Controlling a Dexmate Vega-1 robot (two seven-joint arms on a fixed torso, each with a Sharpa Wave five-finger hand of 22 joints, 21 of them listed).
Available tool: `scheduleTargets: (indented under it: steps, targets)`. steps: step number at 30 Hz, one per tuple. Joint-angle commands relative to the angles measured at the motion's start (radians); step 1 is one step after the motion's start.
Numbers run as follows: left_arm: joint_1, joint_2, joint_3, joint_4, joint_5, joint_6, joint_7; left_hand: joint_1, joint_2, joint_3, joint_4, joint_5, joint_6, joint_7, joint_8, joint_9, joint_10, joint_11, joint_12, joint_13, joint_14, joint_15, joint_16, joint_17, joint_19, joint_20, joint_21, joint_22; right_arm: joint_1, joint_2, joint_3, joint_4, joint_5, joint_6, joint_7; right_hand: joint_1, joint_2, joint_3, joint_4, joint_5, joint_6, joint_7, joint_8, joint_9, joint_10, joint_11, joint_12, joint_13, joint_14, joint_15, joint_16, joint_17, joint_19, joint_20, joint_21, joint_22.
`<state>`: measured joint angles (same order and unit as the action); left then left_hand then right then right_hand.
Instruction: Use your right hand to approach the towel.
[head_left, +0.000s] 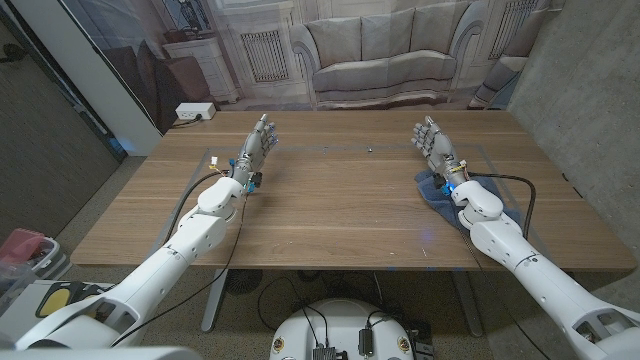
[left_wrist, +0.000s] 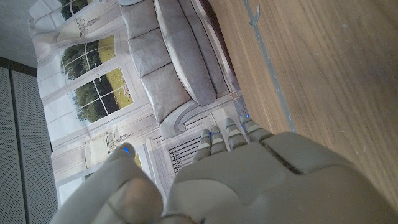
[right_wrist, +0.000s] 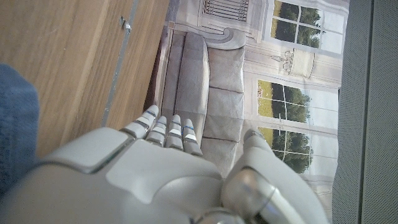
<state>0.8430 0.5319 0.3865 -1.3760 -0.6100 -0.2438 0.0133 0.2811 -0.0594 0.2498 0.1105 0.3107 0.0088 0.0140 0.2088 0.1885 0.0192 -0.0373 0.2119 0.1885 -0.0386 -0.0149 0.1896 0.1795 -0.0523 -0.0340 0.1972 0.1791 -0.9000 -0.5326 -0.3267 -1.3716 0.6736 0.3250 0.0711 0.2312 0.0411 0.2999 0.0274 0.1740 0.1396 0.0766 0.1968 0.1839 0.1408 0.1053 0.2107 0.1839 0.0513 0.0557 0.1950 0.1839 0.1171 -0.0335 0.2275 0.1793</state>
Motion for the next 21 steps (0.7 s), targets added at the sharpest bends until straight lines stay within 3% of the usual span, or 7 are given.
scheduleTargets:
  steps: [1,21]
  targets:
    - [0.023,0.004,-0.011,-0.023,0.021,-0.039,0.025,0.007,0.003,0.001,-0.007,0.007,0.008,0.005,0.005,0.003,0.006,-0.004,0.004,0.003,0.005,-0.001,0.006,0.003,0.006,-0.038,0.008,0.002,-0.032,-0.030,0.017,-0.050,0.001,0.003,-0.013,0.003,0.007,0.002,-0.010,0.005,0.008,0.001,0.010,0.005,0.007,0.000,0.004,0.004,0.014,-0.003,0.003,0.003,0.010,-0.003,0.001,0.002]
    - [0.030,0.006,0.000,-0.048,0.042,-0.027,0.045,0.017,0.009,0.001,-0.012,0.007,0.017,0.006,0.006,0.003,0.014,-0.001,0.005,0.003,0.010,0.000,0.005,0.003,0.010,-0.042,0.009,0.002,-0.082,-0.071,0.045,-0.100,0.002,0.040,-0.018,0.006,0.012,-0.001,-0.017,0.004,0.016,-0.005,0.009,0.006,0.049,0.001,0.020,0.006,0.020,-0.002,0.002,0.003,0.015,-0.002,-0.004,0.002]
